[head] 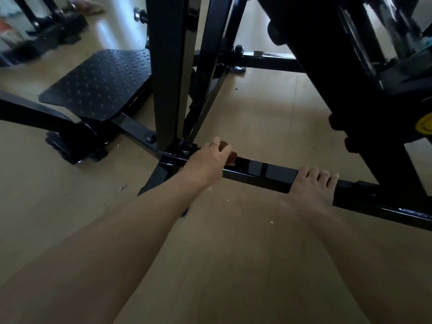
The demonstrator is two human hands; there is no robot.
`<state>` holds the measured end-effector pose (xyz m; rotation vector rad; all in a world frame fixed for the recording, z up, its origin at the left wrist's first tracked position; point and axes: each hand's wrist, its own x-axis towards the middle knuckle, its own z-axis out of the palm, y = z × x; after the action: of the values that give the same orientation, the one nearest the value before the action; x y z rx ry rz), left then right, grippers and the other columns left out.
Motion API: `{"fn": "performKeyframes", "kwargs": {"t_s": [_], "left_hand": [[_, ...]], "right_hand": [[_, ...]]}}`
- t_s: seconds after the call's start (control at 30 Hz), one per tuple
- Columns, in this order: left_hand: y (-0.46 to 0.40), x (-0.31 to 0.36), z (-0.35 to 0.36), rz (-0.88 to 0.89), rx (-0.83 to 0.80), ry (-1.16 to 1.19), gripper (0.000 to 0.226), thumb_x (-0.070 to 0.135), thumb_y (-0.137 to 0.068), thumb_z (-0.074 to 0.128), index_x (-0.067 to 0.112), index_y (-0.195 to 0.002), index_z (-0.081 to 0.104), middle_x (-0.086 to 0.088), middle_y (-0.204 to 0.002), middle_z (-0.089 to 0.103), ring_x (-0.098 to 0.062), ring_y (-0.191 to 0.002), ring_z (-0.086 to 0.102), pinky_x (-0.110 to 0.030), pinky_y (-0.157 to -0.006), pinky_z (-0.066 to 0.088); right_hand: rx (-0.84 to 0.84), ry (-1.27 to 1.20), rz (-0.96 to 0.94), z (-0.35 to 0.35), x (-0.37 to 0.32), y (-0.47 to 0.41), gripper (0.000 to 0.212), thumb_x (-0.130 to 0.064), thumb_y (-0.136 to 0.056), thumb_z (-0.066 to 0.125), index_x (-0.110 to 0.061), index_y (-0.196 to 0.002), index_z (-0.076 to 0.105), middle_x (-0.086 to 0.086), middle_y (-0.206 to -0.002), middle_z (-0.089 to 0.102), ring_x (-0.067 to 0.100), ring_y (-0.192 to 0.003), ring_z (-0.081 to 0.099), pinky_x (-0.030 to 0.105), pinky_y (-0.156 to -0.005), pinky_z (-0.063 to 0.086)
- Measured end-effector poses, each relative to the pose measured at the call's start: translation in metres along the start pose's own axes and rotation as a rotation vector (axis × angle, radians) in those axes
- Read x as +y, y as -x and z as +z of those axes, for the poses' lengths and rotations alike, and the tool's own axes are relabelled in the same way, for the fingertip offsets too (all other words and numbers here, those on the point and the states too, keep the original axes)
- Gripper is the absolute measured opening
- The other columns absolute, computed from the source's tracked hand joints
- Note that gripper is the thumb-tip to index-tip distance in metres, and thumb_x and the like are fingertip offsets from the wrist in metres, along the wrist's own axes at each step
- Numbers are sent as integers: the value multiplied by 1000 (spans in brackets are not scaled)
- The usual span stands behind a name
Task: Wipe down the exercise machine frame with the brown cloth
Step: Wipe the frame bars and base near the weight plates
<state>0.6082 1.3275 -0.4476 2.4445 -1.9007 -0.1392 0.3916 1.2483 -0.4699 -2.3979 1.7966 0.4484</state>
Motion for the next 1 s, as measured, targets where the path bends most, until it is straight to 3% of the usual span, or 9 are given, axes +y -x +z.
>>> {"fn": "performKeyframes", "kwargs": {"t_s": [0.13,0.2,0.3,0.37,0.5,0.63,0.77,0.9,1.0], "left_hand": [[12,31,7,126,-49,-23,70,13,-90,72,25,-148,35,-13,-153,28,-33,-129,46,-48,-104,51],[13,29,8,190,-18,-176,86,17,-78,84,24,-148,34,-13,-153,31,-33,-130,46,-47,-102,51],[8,-2,-11,135,119,-391,61,24,-89,74,19,-143,45,-16,-146,40,-35,-127,48,-46,-102,50],[8,-26,-25,39,205,-460,60,22,-88,75,18,-141,48,-17,-144,40,-34,-125,49,-44,-99,52],[18,-35,-15,35,106,-554,61,17,-89,73,19,-144,45,-17,-148,38,-32,-128,48,-41,-106,48],[20,-25,-4,-155,56,-399,61,15,-88,75,20,-138,40,-19,-147,34,-32,-119,52,-42,-92,56],[22,-29,-2,-209,-5,-178,72,14,-86,76,28,-141,31,-11,-151,17,-32,-118,50,-43,-88,58],[35,-26,-9,-120,-104,47,29,20,-101,49,38,-124,47,-5,-130,44,-21,-92,56,-38,-79,52],[46,-19,-28,-105,100,172,29,25,-102,44,38,-128,46,-1,-126,46,-21,-92,60,-40,-84,57]], "right_hand": [[29,-29,14,3,0,-5,73,-43,-92,60,-10,-149,28,17,-156,33,42,-148,24,57,-126,4],[36,-33,4,6,1,-5,69,-41,-92,59,-10,-146,29,17,-154,35,43,-147,25,57,-126,4],[39,-37,-15,9,4,-7,67,-37,-92,59,-9,-145,30,18,-152,36,43,-146,26,58,-126,4],[44,-38,-18,10,4,-9,69,-37,-91,59,-9,-146,29,19,-153,35,43,-147,25,59,-126,3],[53,-27,-27,14,5,-9,69,-38,-91,58,-8,-146,28,19,-153,35,44,-146,25,60,-125,4],[67,-61,-54,13,7,-9,65,-36,-90,57,-11,-143,31,16,-150,38,43,-144,28,60,-125,4],[81,-83,-55,11,8,-9,62,-39,-92,55,-12,-143,33,15,-149,41,41,-144,30,59,-126,5],[88,-67,-53,17,9,-10,68,-40,-91,54,-13,-147,29,14,-152,38,41,-146,28,58,-126,4],[99,-55,-45,16,8,-13,65,-38,-92,51,-11,-148,32,15,-152,40,41,-146,29,58,-126,4]]}}
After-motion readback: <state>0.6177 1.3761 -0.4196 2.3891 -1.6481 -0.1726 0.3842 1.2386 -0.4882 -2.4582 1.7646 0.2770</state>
